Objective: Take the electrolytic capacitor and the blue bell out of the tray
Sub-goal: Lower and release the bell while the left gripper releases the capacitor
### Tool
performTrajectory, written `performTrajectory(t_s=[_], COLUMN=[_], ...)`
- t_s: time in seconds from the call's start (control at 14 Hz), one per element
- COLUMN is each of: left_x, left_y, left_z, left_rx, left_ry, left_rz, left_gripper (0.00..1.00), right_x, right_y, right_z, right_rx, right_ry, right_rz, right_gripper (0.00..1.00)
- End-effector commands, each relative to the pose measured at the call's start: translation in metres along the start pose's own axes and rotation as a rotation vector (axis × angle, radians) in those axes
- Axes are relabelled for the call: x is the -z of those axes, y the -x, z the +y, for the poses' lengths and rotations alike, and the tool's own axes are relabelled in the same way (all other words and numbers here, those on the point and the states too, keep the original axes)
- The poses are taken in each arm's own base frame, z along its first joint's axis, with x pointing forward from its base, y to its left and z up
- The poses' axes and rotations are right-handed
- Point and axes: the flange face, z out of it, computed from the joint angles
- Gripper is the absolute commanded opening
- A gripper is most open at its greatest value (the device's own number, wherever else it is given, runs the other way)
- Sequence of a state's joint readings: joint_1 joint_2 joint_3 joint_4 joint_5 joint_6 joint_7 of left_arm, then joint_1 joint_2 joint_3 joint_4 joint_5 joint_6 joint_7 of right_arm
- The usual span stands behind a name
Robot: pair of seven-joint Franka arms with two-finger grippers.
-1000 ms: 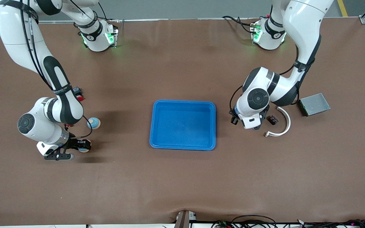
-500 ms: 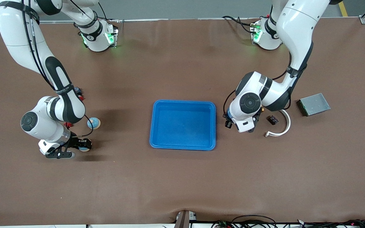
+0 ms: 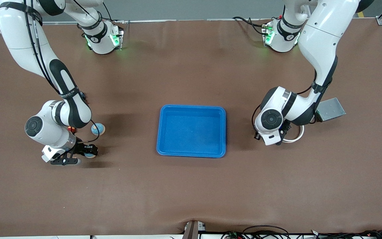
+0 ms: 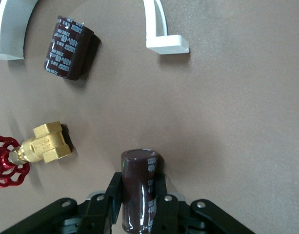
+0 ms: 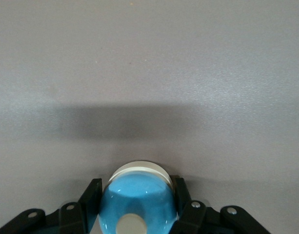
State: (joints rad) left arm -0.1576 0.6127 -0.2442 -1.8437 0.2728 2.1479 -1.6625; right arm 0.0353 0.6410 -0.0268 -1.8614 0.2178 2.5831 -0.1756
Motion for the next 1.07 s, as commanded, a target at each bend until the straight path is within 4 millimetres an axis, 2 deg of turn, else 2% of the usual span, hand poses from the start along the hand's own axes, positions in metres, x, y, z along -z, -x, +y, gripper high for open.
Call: performTrajectory(t_s=[0.0, 0.14, 0.21, 0.29, 0.43, 0.5, 0.57, 0.64, 0.71, 1.0], left_x=[0.002, -0.005, -0.005, -0.002, 0.021, 0.043, 0.065, 0.091, 0.119, 0.224], left_y=[0.017, 0.020, 0.017, 0.019, 0.020, 0.022, 0.024, 0.023, 0.024, 0.001], left_z=[-0.005, -0.016, -0.016, -0.016, -0.012, -0.008, -0.008, -0.009, -0.008, -0.031], left_rx=[-0.014, -0.024, -0.017, -0.018, -0.005, -0.014, -0.033, -0.063, -0.115, -0.316], left_ry=[-0.016, -0.054, -0.061, -0.061, -0.027, -0.007, -0.013, -0.013, 0.001, 0.076], left_rz=[0.013, 0.019, 0.018, 0.022, 0.033, 0.037, 0.045, 0.055, 0.059, 0.104], left_gripper=[0.00, 0.02, 0.60, 1.00, 1.00, 1.00, 1.00, 1.00, 1.00, 1.00], right_x=[0.003, 0.002, 0.002, 0.001, -0.001, -0.002, -0.003, -0.003, -0.003, -0.002], right_y=[0.003, 0.003, 0.003, 0.004, 0.003, 0.003, 0.003, 0.003, 0.003, 0.003], right_z=[-0.004, -0.004, -0.004, -0.002, -0.002, -0.002, -0.001, -0.002, -0.003, -0.003], right_rx=[-0.009, -0.010, -0.012, -0.015, -0.016, -0.015, -0.016, -0.014, -0.013, -0.011], right_ry=[-0.013, -0.014, -0.014, -0.016, -0.015, -0.013, -0.012, -0.013, -0.013, -0.014], right_rz=[0.010, 0.008, 0.008, 0.007, 0.007, 0.010, 0.012, 0.013, 0.013, 0.005], right_gripper=[0.00, 0.00, 0.03, 0.08, 0.07, 0.07, 0.25, 0.87, 1.00, 1.00])
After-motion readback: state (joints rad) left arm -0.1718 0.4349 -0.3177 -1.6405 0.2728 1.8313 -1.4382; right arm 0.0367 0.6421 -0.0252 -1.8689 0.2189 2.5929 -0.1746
